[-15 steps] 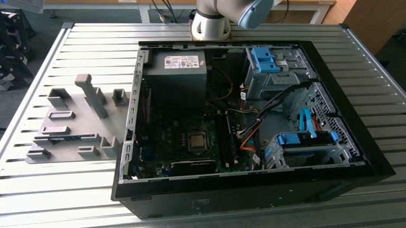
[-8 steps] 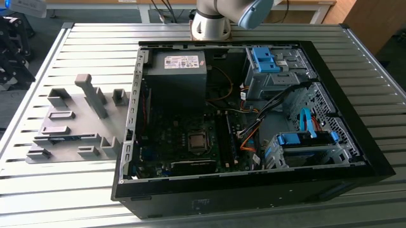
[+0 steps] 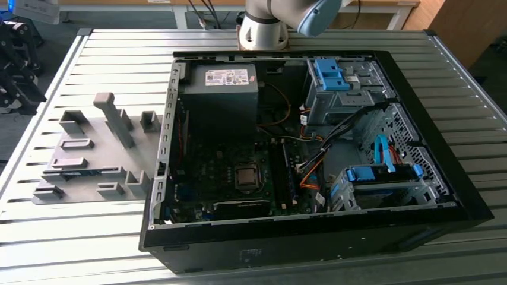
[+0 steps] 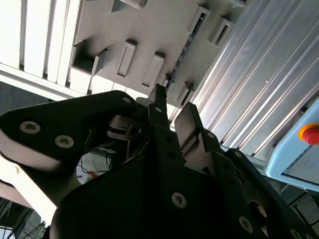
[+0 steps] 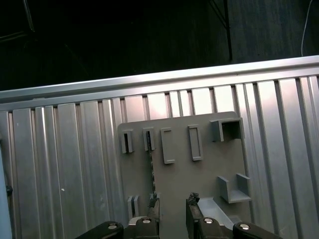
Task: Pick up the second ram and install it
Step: 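Pick up the second ram and move it above second insertion slot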
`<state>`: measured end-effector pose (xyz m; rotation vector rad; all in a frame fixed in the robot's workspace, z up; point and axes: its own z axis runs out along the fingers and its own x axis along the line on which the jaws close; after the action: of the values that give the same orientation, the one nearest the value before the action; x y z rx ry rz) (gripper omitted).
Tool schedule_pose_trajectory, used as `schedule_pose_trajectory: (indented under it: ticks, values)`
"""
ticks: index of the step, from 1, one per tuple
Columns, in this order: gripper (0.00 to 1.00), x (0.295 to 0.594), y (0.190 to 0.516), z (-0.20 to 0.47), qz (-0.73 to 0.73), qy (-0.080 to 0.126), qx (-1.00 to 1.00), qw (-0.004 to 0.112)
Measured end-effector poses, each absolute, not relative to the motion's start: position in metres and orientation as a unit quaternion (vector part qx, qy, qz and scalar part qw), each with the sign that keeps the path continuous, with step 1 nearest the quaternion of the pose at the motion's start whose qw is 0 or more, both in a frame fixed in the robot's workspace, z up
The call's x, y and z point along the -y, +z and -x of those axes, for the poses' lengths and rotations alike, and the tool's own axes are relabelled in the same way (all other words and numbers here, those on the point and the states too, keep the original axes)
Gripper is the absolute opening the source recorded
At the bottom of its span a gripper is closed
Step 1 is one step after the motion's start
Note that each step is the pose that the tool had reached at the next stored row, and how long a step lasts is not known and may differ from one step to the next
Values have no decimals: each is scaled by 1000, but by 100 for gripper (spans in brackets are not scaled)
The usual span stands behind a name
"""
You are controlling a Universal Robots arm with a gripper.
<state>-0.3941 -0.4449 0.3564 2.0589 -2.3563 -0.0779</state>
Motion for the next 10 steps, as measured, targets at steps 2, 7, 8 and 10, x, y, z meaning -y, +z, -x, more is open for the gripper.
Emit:
schedule_pose_trajectory:
  ticks: [2, 7, 8, 10]
  values:
    - [35, 445, 356, 394, -658, -25, 753, 6]
    - [35, 445, 356, 394, -658, -25, 753, 6]
    - [35, 445, 356, 394, -658, -25, 753, 6]
    - [35, 445, 356, 394, -658, -25, 753, 6]
